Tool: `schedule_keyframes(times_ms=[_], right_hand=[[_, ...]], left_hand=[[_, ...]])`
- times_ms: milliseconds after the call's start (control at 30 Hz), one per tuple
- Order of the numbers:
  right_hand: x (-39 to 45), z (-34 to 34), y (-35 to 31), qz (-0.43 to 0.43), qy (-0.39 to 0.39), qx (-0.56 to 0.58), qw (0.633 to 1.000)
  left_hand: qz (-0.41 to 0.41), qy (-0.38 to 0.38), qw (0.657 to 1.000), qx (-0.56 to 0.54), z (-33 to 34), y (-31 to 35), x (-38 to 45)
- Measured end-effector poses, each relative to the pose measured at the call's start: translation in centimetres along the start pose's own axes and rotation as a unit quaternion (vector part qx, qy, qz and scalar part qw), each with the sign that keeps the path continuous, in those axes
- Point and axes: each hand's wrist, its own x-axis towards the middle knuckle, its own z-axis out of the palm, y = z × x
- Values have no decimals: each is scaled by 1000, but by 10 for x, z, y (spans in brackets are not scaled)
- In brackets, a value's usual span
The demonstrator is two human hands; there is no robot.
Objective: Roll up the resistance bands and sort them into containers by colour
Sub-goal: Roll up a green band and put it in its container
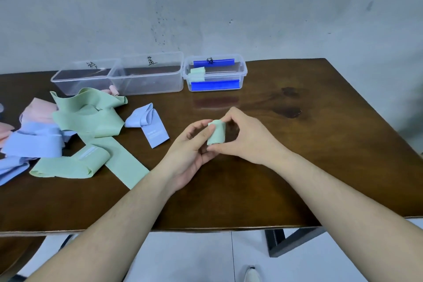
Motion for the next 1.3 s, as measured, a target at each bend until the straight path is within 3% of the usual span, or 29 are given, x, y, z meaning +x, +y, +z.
schedule_keyframes(times_ms=[200,300,500,800,1000,1100,1233,1300], right_hand=[[38,-15,9,-25,-25,33,999],[53,-26,20,-68,-13,74,995],[78,-56,43,-109,-88,104,985],[116,-62,48,-78,-127,115,982],[150,-60,27,-33,-123,65,990],[168,-59,16,-5,-108,105,989],[191,-53,11,54,-90,218,970],[205,-54,12,91,-59,246,963]], left_hand=[[3,58,998,-12,15,14,32],[-13,47,998,-33,23,25,46],[-61,25,998,16,24,53,68],[-91,53,989,107,18,78,95],[-95,17,983,155,4,114,114],[-104,-4,980,169,-4,135,127],[-51,26,957,285,-12,157,145],[59,81,903,418,-23,168,156]])
